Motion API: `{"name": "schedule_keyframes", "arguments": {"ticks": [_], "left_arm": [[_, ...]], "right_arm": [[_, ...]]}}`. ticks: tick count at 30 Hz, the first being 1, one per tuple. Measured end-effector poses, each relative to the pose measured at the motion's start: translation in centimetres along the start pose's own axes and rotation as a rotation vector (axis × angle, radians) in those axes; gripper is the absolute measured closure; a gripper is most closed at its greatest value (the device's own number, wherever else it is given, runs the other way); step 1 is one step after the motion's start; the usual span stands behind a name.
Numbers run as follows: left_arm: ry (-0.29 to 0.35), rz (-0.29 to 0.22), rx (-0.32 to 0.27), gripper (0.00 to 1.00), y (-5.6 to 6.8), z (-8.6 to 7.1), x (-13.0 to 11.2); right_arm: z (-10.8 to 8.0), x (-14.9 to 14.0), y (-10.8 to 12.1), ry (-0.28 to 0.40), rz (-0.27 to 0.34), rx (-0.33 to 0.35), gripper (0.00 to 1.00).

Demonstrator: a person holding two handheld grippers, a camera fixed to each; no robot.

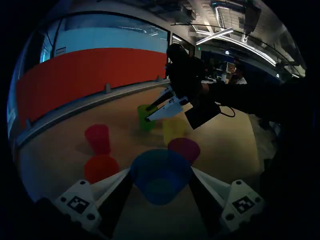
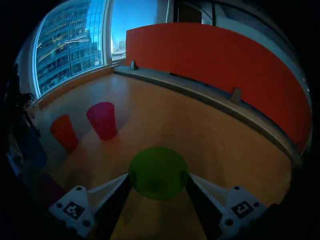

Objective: Pour water

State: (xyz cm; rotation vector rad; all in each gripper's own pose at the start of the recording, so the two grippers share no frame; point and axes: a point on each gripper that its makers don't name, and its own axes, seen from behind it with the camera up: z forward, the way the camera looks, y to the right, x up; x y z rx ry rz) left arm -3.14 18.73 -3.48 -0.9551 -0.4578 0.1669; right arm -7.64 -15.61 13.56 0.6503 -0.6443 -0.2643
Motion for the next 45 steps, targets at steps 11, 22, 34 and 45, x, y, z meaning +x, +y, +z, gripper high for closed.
{"name": "schedule_keyframes", "arguments": {"ticks": [11,22,34,45], "left_arm": [[0.032,0.001,0.016,0.12,-0.1,-0.5,1.5],[0.058,0.01,0.037,0.12,-0.3,-1.0,2.8],[0.094,0.005,0.059,0.12,-1.0,-1.4,4.1],[0.136,0.016,0.082,0.12,-1.4,-1.8,5.7]], "right_arm": [[-3.0,2.7,-0.6,0.088,-0.017,0.004,0.09],[-6.0,4.9,-2.1,0.196,-0.042,0.008,0.09],[-8.5,7.2,-3.7,0.331,-0.051,0.008,0.09],[-10.6,8.2,-4.8,0.427,-0.054,0.005,0.09]]}}
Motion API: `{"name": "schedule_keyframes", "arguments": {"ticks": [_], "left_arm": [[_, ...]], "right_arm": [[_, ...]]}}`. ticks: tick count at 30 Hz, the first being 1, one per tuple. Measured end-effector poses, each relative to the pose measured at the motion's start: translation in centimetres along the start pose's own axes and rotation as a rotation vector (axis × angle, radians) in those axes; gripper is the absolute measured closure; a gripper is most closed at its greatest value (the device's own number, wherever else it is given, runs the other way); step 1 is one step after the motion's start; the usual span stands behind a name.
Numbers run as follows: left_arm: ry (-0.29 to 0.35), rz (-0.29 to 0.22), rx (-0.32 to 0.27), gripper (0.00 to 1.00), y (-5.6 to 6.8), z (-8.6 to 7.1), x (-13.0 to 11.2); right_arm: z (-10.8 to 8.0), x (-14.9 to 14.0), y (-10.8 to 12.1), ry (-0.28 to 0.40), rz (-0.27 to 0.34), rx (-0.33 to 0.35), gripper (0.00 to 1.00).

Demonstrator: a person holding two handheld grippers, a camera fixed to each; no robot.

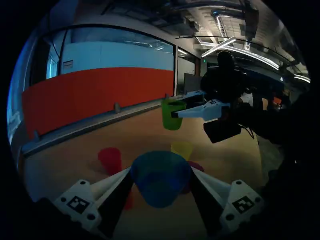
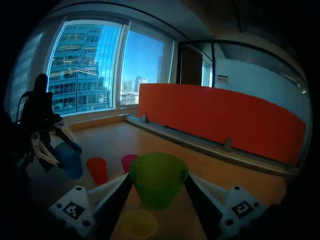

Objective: Pour water

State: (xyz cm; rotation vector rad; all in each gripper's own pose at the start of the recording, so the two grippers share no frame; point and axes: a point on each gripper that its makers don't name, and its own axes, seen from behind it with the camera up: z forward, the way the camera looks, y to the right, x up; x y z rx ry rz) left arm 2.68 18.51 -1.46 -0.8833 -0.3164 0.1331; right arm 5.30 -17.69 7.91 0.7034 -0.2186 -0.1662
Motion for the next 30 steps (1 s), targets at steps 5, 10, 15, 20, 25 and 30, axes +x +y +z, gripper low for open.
{"name": "schedule_keyframes", "arguments": {"ticks": [5,10,15,20,25,30], "left_arm": [[0.032,-0.003,0.013,0.12,-0.3,-0.1,1.0],[0.071,-0.01,0.026,0.12,-0.5,-0.2,2.2],[0.12,-0.013,0.031,0.12,-0.4,-0.4,3.5],[0.162,-0.014,0.035,0.12,-0.3,-0.5,4.9],[0.206,-0.017,0.042,0.12,-0.3,-0.8,6.4],[0.228,-0.006,0.048,0.12,-0.3,-0.9,7.2]], "right_arm": [[-0.6,1.1,-0.5,0.047,0.006,0.005,0.09],[-1.1,1.7,-0.8,0.076,0.013,0.005,0.09],[-1.4,1.9,-1.1,0.089,0.016,0.009,0.08],[-1.8,2.4,-1.7,0.104,0.009,0.018,0.08],[-2.0,2.7,-2.1,0.118,-0.001,0.024,0.09],[-2.2,2.9,-2.5,0.124,-0.012,0.029,0.09]]}}
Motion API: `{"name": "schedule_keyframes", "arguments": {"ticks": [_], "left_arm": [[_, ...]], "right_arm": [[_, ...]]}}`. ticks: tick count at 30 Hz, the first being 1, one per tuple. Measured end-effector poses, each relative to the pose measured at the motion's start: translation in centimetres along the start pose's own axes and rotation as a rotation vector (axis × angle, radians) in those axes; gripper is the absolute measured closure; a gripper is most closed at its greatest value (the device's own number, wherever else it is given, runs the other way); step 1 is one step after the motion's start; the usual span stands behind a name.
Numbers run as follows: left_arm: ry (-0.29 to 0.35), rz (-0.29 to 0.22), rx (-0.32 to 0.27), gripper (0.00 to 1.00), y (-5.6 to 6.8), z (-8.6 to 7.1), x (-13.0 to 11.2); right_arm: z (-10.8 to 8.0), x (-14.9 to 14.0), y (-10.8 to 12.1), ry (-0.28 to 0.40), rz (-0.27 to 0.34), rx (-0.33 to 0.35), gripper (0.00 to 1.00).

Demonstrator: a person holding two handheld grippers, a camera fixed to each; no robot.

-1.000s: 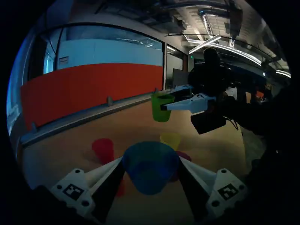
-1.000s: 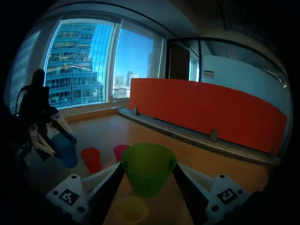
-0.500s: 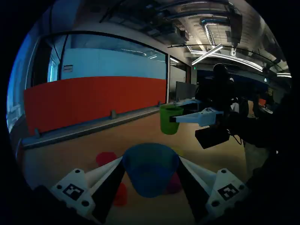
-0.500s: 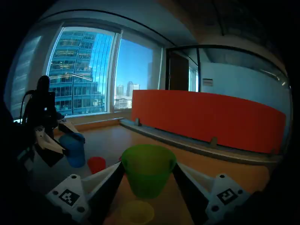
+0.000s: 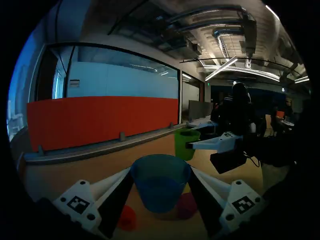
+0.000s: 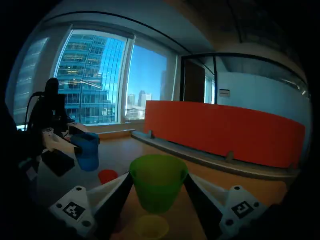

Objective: Pour water

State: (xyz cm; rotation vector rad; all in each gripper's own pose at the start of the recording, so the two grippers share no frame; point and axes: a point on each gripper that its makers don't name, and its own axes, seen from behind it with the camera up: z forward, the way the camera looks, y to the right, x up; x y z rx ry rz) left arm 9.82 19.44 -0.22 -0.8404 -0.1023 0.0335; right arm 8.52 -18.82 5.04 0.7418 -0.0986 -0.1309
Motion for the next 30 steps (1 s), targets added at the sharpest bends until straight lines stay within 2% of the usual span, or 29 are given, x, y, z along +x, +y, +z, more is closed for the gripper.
{"name": "schedule_keyframes", "arguments": {"ticks": [12,30], "left_arm": [[0.016,0.022,0.011,0.12,-0.2,0.0,1.0],[0.025,0.076,0.04,0.12,-1.5,0.2,2.6]], "right_arm": [[-0.3,0.0,-0.5,0.004,0.0,0.016,0.09],[-0.1,-0.2,-4.5,-0.013,-0.006,0.121,0.09]]}}
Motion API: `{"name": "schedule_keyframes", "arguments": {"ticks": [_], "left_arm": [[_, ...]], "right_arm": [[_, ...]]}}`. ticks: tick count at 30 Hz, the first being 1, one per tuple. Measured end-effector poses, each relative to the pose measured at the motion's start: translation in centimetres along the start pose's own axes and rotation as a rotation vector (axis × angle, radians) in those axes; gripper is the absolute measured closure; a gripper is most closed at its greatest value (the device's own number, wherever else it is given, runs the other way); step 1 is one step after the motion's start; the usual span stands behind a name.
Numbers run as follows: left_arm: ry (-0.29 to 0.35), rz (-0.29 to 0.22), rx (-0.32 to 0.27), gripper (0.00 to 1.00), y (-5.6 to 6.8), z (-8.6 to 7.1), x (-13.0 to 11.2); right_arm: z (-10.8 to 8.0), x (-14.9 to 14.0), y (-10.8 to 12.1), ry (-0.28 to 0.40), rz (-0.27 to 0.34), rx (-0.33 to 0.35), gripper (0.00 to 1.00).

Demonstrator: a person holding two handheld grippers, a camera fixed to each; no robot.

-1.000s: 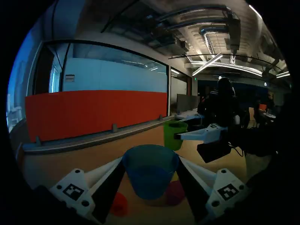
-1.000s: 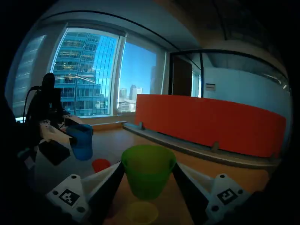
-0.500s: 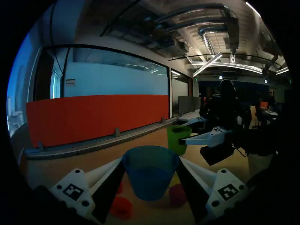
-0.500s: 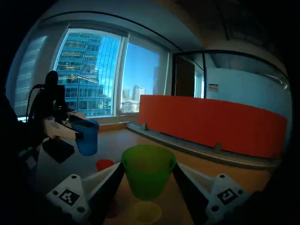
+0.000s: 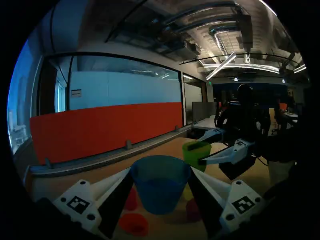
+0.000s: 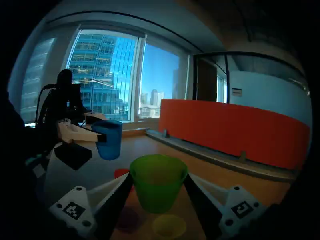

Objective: Pour water

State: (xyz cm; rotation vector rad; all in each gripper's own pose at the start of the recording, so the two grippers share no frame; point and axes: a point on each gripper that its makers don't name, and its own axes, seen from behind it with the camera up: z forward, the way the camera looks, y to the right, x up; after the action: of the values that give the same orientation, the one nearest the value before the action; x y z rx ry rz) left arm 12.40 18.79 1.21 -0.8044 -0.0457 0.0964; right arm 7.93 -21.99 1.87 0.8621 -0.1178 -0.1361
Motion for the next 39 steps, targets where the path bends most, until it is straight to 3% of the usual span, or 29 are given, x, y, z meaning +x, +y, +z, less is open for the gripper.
{"name": "schedule_keyframes", "arguments": {"ticks": [18,39], "left_arm": [[0.009,0.114,0.034,0.12,-1.0,0.3,2.1],[-0.004,0.286,0.061,0.12,-1.1,1.1,3.8]], "right_arm": [[1.0,-0.3,-3.8,-0.002,0.002,0.097,0.1],[1.9,-0.4,-7.0,0.001,0.005,0.177,0.1]]}}
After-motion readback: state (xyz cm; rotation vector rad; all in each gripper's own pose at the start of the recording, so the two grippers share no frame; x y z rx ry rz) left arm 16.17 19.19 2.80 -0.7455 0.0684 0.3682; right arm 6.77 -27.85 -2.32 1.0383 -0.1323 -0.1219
